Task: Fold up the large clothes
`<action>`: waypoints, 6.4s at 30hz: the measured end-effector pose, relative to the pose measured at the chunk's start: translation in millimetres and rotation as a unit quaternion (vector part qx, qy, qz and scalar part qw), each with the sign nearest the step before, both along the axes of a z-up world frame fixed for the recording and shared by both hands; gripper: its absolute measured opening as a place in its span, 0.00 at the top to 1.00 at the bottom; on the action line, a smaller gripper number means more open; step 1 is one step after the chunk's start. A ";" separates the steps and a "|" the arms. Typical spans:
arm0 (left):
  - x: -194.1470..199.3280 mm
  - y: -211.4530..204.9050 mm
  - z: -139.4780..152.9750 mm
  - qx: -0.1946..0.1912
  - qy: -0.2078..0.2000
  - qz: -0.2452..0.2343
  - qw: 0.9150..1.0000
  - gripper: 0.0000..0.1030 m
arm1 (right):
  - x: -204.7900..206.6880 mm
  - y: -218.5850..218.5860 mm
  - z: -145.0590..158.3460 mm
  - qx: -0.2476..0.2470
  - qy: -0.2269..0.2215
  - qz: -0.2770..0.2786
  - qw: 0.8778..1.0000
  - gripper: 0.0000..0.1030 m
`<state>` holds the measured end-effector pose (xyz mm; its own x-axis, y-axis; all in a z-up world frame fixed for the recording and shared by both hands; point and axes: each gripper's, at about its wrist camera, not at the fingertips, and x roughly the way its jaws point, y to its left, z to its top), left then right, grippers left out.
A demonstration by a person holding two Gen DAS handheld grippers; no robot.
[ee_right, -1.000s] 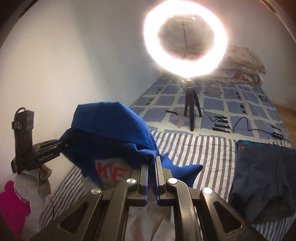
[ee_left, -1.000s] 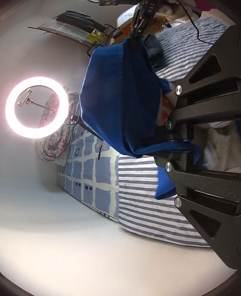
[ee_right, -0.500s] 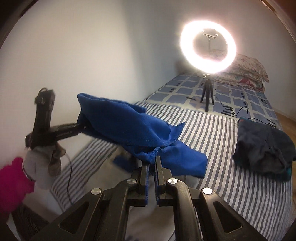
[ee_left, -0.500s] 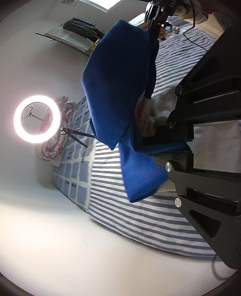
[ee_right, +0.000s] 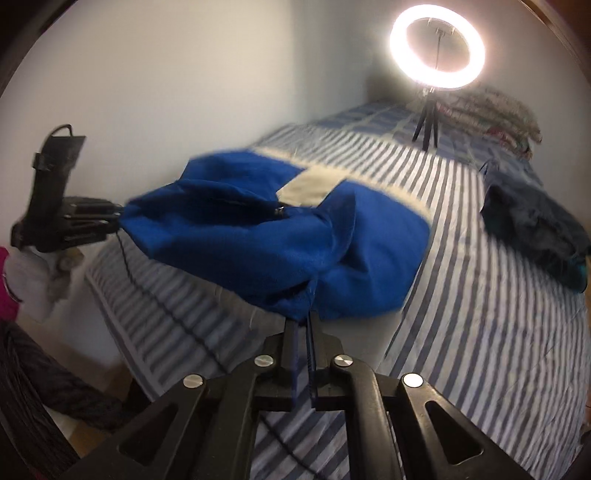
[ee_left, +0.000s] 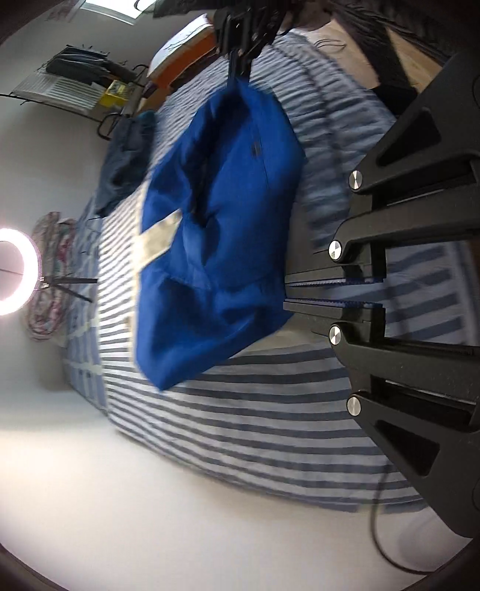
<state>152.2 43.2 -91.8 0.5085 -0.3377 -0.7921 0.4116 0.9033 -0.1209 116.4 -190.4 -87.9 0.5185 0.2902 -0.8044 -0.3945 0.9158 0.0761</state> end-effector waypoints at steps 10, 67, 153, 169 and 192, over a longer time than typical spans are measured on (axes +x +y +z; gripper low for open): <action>15.7 19.0 12.5 -0.062 0.026 0.047 0.997 0.63 | -9.3 -23.7 0.7 0.052 0.010 -0.018 0.998 0.63; 70.6 -43.8 -10.2 -0.098 0.071 0.016 0.993 0.99 | 117.9 -6.5 -6.8 0.070 0.048 0.030 0.996 0.74; 177.2 95.6 -88.1 -0.292 0.229 0.139 0.918 0.23 | 141.7 -180.7 -107.0 0.277 0.173 -0.133 0.936 0.28; 198.8 64.7 -111.3 -0.316 0.255 0.099 0.908 0.39 | 176.6 -158.3 -125.9 0.362 0.202 -0.102 0.904 0.42; 164.9 2.0 -32.0 -0.177 0.136 0.053 0.973 0.83 | 170.8 -37.1 -38.9 0.116 0.083 -0.053 0.988 0.79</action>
